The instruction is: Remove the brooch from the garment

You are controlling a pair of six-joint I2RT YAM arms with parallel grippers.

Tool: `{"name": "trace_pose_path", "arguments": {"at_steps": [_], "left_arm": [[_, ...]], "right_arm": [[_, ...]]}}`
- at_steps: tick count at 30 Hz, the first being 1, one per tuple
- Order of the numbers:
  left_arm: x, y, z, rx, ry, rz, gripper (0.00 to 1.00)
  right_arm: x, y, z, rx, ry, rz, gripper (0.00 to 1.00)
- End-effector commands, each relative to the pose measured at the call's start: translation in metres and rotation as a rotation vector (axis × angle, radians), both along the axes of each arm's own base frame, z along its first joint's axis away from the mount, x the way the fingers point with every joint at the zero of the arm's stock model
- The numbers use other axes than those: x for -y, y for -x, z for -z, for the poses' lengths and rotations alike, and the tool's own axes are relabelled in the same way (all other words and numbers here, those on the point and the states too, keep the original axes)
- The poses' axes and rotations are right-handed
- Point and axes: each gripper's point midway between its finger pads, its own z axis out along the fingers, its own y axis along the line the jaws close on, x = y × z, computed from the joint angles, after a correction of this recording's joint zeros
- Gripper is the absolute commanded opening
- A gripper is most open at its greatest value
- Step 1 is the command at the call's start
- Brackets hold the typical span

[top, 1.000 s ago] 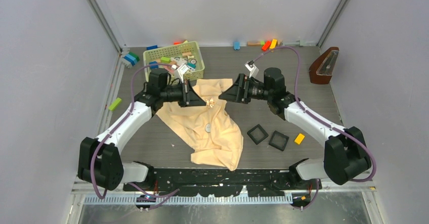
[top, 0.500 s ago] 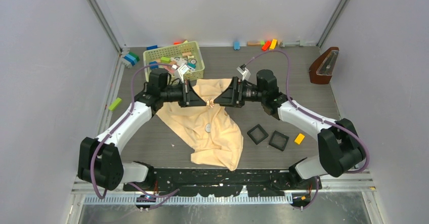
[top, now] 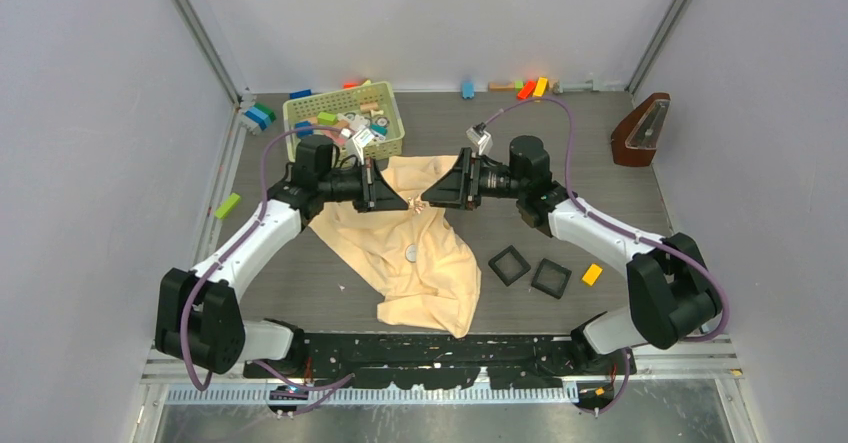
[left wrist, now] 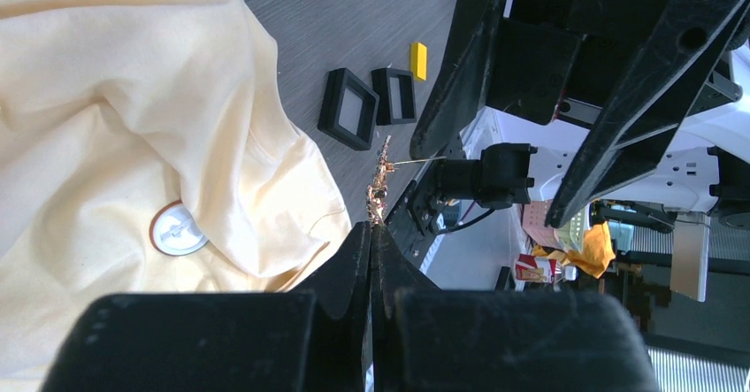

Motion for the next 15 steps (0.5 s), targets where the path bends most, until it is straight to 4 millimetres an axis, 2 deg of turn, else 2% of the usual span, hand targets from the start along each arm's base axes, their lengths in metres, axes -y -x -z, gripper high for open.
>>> {"name": "trace_pose_path", "arguments": {"at_steps": [1, 15], "left_arm": [[0.0045, -0.0007, -0.0055, 0.025, 0.015, 0.020, 0.00], [0.0087, 0.0002, -0.0055, 0.018, 0.031, 0.032, 0.00]], "right_arm": [[-0.0069, 0.0013, -0.0224, 0.039, -0.069, -0.038, 0.67], [-0.0153, -0.0023, -0.0238, 0.024, -0.105, -0.051, 0.66]]}}
